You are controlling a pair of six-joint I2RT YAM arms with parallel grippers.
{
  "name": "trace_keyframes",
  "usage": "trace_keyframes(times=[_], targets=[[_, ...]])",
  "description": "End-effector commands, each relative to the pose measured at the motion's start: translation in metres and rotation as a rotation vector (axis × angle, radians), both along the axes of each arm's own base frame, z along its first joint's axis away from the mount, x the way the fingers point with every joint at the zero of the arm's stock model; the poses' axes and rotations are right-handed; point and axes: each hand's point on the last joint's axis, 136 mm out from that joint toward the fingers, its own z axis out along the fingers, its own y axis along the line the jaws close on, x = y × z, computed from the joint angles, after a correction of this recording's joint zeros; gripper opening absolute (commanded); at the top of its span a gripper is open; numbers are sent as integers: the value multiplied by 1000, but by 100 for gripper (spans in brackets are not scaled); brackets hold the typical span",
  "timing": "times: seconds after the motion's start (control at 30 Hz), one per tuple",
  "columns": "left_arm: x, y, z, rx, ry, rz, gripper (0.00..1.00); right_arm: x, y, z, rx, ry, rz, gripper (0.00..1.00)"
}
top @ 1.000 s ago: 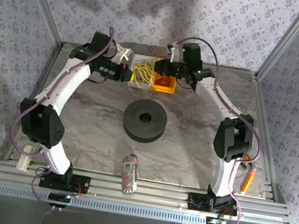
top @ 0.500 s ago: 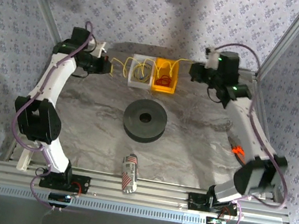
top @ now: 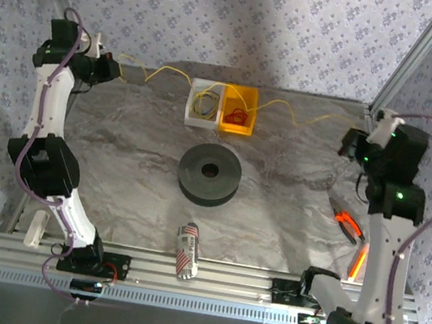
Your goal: Wrap the cables
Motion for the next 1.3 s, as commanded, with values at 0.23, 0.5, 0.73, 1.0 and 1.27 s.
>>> trace_keyframes(times=[0.23, 0.5, 0.73, 1.0, 1.27], targets=[[11, 91, 26, -7, -65, 207, 0, -12, -79, -9, 23, 93, -220, 0], [-1, 125, 34, -10, -78, 271, 0, -14, -115, -29, 39, 145, -324, 0], [-18, 157, 46, -1, -103, 348, 0, -25, -141, -32, 15, 174, -421, 0], [-35, 187, 60, 5, -132, 427, 0, -45, -173, -40, 5, 204, -570, 0], [-45, 212, 67, -3, -154, 487, 0, -57, -188, -45, 15, 199, -647, 0]])
